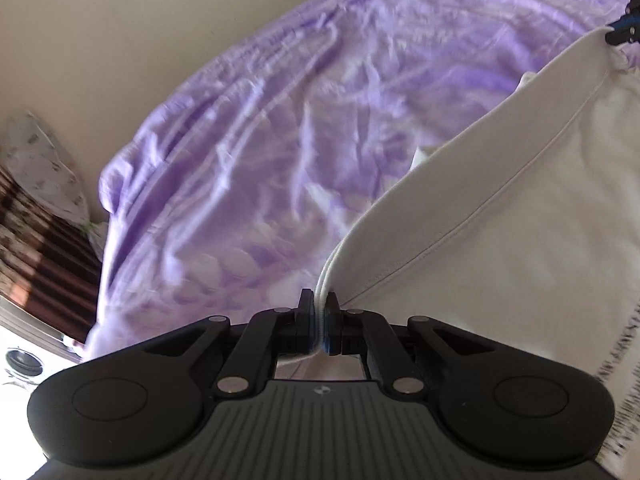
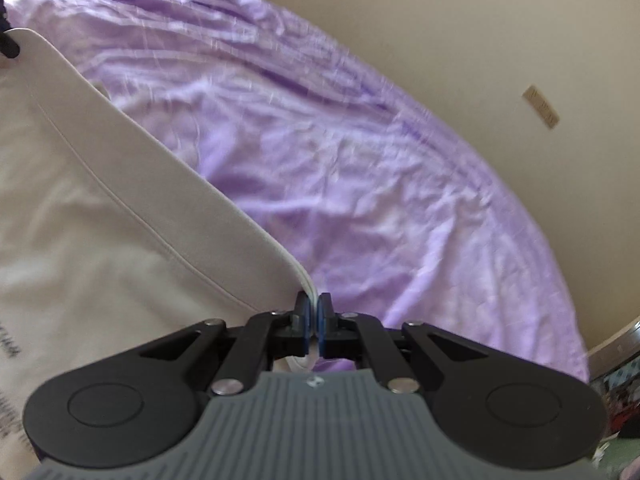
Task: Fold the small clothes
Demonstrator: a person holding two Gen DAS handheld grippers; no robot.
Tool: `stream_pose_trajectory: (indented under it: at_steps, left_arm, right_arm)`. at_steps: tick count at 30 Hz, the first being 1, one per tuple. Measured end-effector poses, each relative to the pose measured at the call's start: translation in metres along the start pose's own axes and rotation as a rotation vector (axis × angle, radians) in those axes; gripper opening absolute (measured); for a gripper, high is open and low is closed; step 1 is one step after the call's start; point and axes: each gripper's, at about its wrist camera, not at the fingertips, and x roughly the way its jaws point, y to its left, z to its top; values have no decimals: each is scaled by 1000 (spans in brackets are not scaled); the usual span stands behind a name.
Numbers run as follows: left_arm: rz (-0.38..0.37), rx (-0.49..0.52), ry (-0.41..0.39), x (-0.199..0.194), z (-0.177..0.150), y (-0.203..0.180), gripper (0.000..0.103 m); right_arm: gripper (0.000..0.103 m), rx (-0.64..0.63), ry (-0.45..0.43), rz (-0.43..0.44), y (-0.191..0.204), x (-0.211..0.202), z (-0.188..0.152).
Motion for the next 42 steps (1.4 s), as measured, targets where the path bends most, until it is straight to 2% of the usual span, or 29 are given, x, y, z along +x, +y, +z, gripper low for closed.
stream_pose_trajectory:
  at_steps: [7, 10, 11, 12, 13, 15, 17, 21, 25, 29, 31, 34, 35, 38, 40, 42]
  left_arm:
    - [-44, -47, 4, 31, -2, 4, 5]
    - [-21, -91, 1, 32, 2, 11, 24]
    - [-11, -117, 2, 30, 3, 15, 34]
    - [-3, -144, 2, 25, 3, 19, 42]
    - [4, -172, -5, 18, 3, 24, 45]
    - [0, -217, -21, -4, 0, 33, 58]
    - [-9, -262, -25, -26, -4, 42, 66]
    - [-69, -394, 10, -67, -26, 57, 67]
    - [-168, -508, 96, -95, -65, 62, 67]
    - [-278, -622, 145, -111, -111, 60, 67]
    - [-319, -661, 128, -115, -131, 56, 67]
    - [-329, -701, 107, -114, -151, 49, 66]
    - [-346, -723, 102, -113, -156, 48, 64]
    - [-436, -774, 48, -114, -165, 48, 45]
    - [-482, -748, 13, -118, -162, 45, 44]
    - [-494, -699, 4, -122, -156, 41, 44]
  right_arm:
    - [0, 72, 6, 0, 6, 45, -7]
    - [1, 81, 9, -19, 8, 46, -8]
    - [8, 91, 9, -27, 7, 42, -8]
    - [28, 103, 10, -32, 5, 37, -7]
    - [45, 120, 10, -41, 2, 31, -7]
    - [47, 177, 8, -18, -6, 12, -9]
    - [47, 246, 24, 19, -13, -9, -14]
    - [47, 386, 78, 117, -20, -54, -36]
    - [47, 566, 137, 228, -23, -96, -71]
    - [47, 715, 165, 295, -22, -132, -115]
    - [48, 805, 165, 328, -21, -145, -140]
    - [47, 943, 153, 365, -17, -156, -175]
    - [47, 987, 151, 369, -16, -158, -185]
    - [46, 1103, 137, 395, -14, -156, -209]
    - [42, 1138, 134, 406, -11, -153, -218]
    - [40, 1143, 138, 411, -10, -147, -219]
